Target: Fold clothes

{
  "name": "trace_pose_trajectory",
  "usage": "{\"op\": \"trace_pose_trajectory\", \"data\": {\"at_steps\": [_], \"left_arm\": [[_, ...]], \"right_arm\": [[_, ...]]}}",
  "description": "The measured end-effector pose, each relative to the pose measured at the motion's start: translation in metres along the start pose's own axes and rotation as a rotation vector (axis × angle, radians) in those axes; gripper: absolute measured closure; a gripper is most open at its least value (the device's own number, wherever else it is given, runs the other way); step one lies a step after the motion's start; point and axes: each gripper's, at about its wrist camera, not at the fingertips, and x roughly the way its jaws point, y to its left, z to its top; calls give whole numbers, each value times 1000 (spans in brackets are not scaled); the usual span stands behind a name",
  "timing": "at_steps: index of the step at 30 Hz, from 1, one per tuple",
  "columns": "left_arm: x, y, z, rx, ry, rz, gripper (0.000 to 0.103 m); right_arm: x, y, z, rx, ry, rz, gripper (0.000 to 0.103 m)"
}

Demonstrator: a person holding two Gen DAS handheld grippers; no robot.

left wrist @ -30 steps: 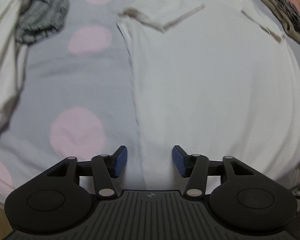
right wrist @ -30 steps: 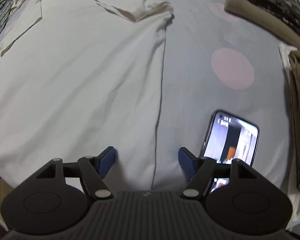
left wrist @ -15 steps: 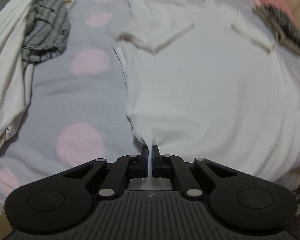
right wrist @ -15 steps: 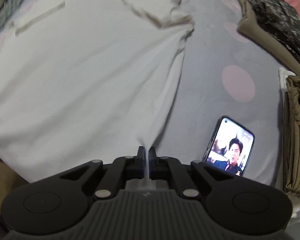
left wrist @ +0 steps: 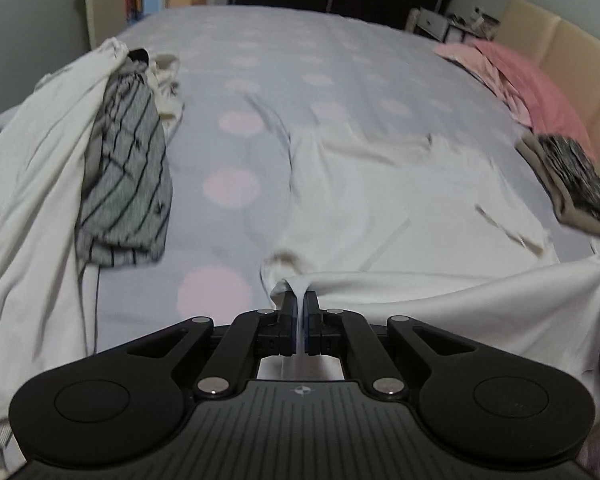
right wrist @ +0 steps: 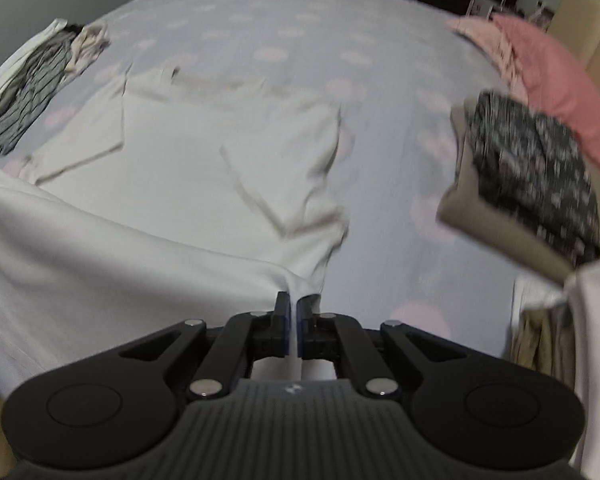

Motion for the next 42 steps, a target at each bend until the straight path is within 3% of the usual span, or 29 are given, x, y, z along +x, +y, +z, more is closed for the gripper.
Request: {"op": "trace_pose_trajectory", "data": {"at_steps": [7,10,14,17,20,28,34,42], "left_arm": [[28,-13,0,51,-12,67,95],[25,-17,-6,100,-45,125,84],[16,-25,-16,177,-76,139,77],[9,-39,-31,280,-99,136,63],[5,-55,-49,392,-104,146,58],[6,-97,-113,787,-38,129,55],[5,-109,-153,995,34,98,51],[25,-104,-191,1189,123,236,51]], "right_arm": [[36,-2,14,6,-20,-38,96],[36,-4,11,15,-41,-66,68],[31,-5,-1,-15,-62,-90,64],[25,-2,-15,-57,-98,-97,55],[23,10,-32,-154,-118,-125,35],[16,71,-100,-626,-127,-130,35],[10,95,-138,-878,-123,-132,35],[23,106,-172,-1106,-61,-204,35]]}}
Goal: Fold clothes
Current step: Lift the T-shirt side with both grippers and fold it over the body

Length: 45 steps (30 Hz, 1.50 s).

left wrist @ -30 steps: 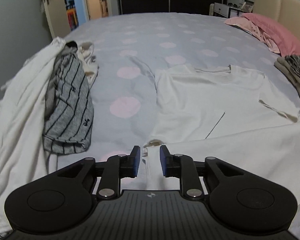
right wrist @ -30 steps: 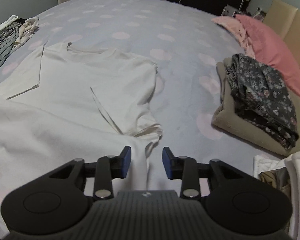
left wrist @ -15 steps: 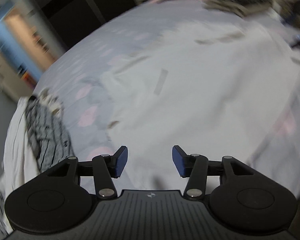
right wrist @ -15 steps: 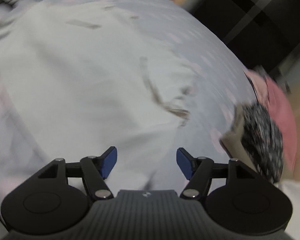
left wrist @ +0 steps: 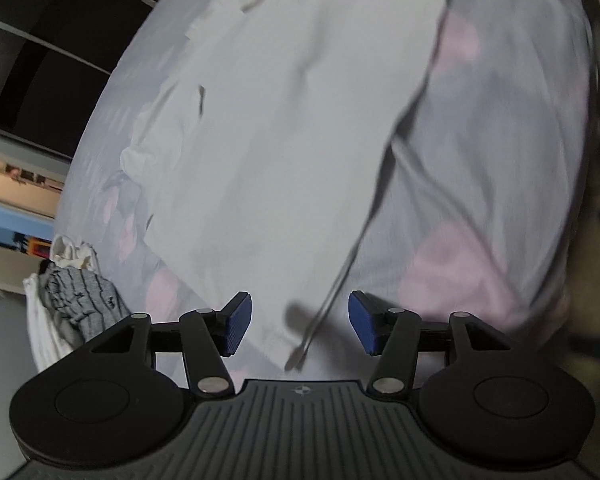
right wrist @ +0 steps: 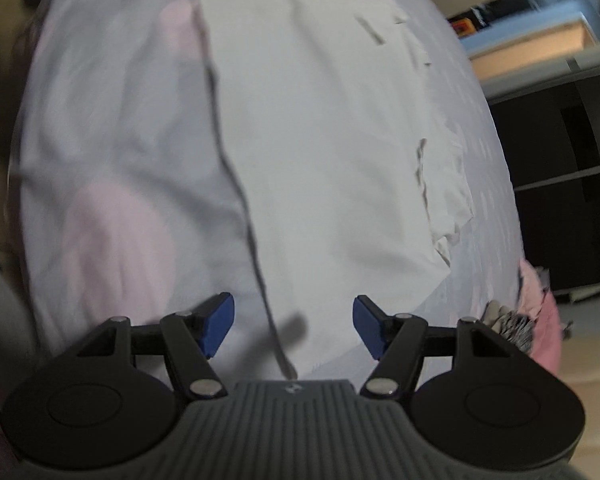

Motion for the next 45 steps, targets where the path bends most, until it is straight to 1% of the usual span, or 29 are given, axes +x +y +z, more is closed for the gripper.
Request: {"op": "trace_pose_trajectory", "data": {"at_steps": [3,5,9,12,13,14,15,16,18,19,22,23,24,25,26,27,29,31,34,38,41,45], "left_arm": [[4,-6,-2,43,14,23,51],[8,-10,-2,63,13,41,51],[16,-24,-2,134,-4,122,51],[21,-33,0,202,-23,182,52],[22,-34,1,211,-24,190,56],[23,-33,1,201,-22,175,60],[23,-32,2,191,-20,160,68],[23,-30,3,180,-18,144,76],[24,-27,3,163,-16,126,79],[24,-26,3,159,-17,134,79],[26,-25,2,160,-16,161,80],[26,-26,1,162,-15,171,80],[27,-26,0,170,-10,184,80],[28,-27,-1,176,-4,195,80],[28,-27,-2,178,2,201,80],[28,-26,-2,175,9,204,80],[29,-22,-2,157,19,199,87],[30,-19,-2,146,26,203,99],[27,-14,-1,126,20,216,101],[15,-1,2,70,-6,229,101],[8,6,3,59,-18,268,102],[-3,28,10,-12,-41,299,102]], "right_arm": [[6,9,-1,-64,37,-47,35],[10,12,-1,-85,52,-64,35],[14,29,4,-177,58,-125,36],[17,35,4,-205,53,-167,36],[18,35,3,-206,50,-179,36],[19,34,3,-203,49,-187,36],[20,33,2,-198,47,-194,38],[20,32,1,-194,46,-198,40],[22,33,-2,-215,53,-209,55],[24,36,-4,-235,58,-220,57],[30,41,-9,-287,73,-270,59],[32,40,-10,-288,79,-277,63],[34,40,-12,-290,94,-276,74],[36,40,-14,-292,108,-275,79],[37,39,-15,-294,122,-274,90],[38,38,-16,-290,130,-269,95],[36,33,-16,-253,129,-255,95],[31,29,-13,-221,127,-251,98],[25,24,-9,-180,124,-252,98],[19,11,-3,-125,120,-276,98],[16,0,1,-81,117,-291,99],[2,-11,1,-42,113,-339,99]]}}
